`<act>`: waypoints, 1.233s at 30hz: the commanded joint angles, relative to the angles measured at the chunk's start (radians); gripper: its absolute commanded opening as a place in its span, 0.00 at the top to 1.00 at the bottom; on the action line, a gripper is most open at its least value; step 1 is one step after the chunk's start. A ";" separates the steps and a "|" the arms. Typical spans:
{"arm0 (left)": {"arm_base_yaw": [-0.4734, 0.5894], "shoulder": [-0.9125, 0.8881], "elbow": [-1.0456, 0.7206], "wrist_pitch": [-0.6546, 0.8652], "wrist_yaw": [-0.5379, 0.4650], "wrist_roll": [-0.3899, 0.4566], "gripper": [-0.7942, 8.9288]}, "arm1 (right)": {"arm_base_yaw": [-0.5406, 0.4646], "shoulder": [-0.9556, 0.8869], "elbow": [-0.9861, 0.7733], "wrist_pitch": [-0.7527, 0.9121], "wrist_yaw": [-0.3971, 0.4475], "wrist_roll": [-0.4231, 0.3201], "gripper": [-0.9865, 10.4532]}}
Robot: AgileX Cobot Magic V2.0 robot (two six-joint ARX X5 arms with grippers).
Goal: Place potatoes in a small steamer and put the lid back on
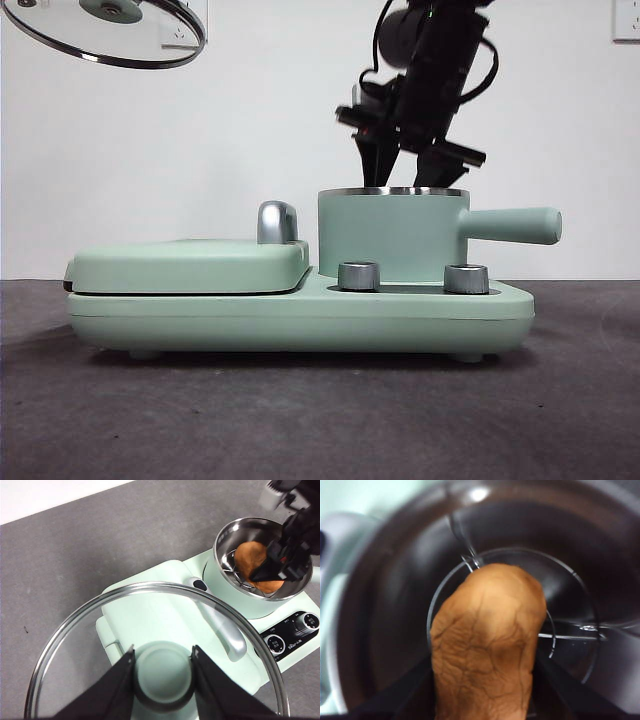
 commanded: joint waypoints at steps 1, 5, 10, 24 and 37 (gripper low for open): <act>-0.002 0.000 0.021 0.031 0.006 -0.003 0.90 | 0.002 0.019 0.029 -0.001 0.000 -0.023 0.72; -0.002 0.000 0.021 0.032 0.006 -0.003 0.90 | 0.001 0.019 0.029 -0.005 0.000 -0.023 0.70; -0.002 0.000 0.021 0.034 0.006 -0.003 0.90 | 0.000 0.018 0.047 -0.014 -0.001 -0.023 0.60; -0.003 0.038 0.019 0.060 0.063 -0.013 0.90 | 0.005 -0.018 0.368 -0.295 0.005 -0.024 0.57; -0.077 0.084 0.019 0.121 0.074 -0.026 0.90 | 0.011 -0.327 0.208 -0.319 0.007 -0.060 0.57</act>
